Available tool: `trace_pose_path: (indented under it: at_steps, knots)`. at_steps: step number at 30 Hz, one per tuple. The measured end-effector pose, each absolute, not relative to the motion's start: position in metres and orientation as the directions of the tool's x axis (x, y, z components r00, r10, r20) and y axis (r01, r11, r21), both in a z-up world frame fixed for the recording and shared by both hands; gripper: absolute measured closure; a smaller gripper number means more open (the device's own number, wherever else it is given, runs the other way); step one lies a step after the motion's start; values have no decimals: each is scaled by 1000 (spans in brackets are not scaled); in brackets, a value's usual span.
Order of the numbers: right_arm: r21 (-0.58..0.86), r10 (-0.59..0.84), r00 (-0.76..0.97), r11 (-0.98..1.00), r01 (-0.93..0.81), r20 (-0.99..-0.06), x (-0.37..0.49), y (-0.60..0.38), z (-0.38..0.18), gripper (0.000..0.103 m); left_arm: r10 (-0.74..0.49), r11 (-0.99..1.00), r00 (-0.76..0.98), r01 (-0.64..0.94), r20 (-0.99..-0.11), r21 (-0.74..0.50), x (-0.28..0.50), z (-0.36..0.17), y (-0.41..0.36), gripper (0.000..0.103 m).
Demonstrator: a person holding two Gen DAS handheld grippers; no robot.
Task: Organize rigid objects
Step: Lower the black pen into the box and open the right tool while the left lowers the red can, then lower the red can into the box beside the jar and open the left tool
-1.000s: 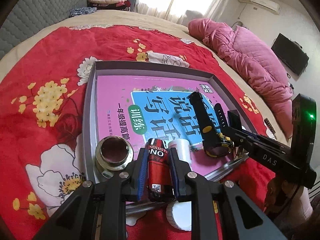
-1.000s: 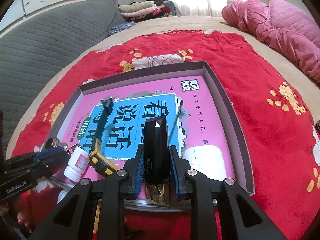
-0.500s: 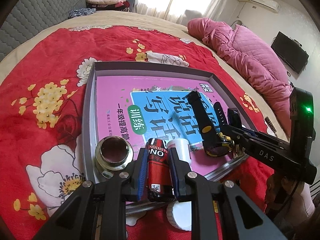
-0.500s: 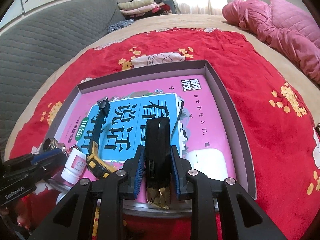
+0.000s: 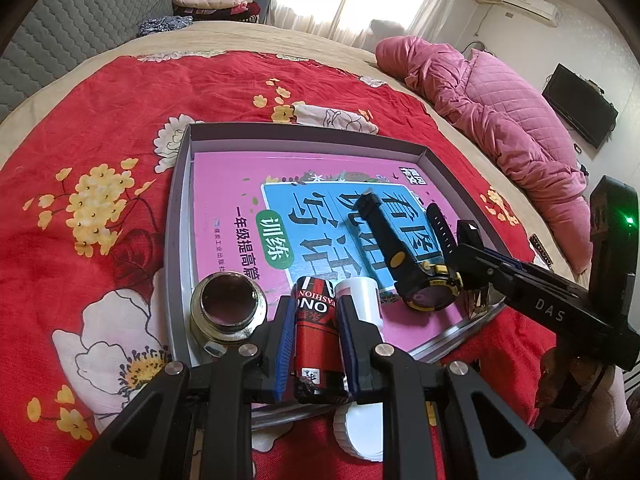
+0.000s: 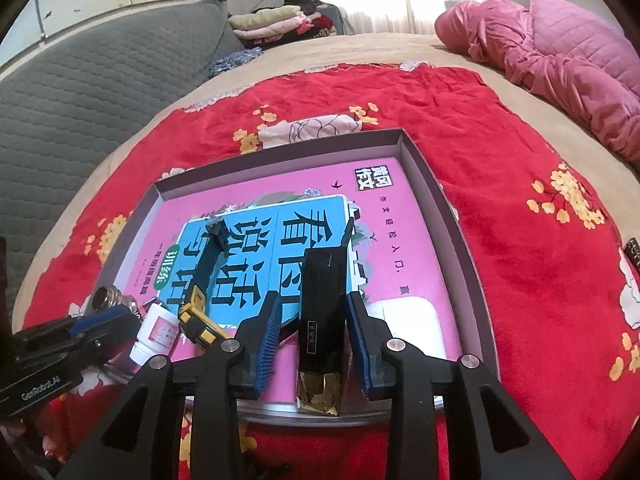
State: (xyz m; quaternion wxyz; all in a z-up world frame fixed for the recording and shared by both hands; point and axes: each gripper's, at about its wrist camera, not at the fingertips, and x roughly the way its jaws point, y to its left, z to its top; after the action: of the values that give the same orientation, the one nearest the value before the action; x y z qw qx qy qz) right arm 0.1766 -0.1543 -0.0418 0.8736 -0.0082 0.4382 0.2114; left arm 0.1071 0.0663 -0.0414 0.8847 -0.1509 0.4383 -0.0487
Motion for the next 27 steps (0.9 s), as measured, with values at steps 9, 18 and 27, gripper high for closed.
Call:
trace_pose_path:
  at_steps: [9, 18, 27]
  knots:
    - [166, 359, 546, 914, -371, -757, 168, -162, -34, 63, -218, 950, 611, -46, -761, -309, 107, -41, 66, 80]
    - [167, 358, 550, 915, -367, -755, 157, -167, -30, 62, -176, 963, 615, -55, -768, -265, 108, -45, 66, 81]
    - [177, 373, 545, 909, -377, -751, 147, -169, -25, 62, -179, 961, 629, -55, -757, -273, 108, -45, 69, 81]
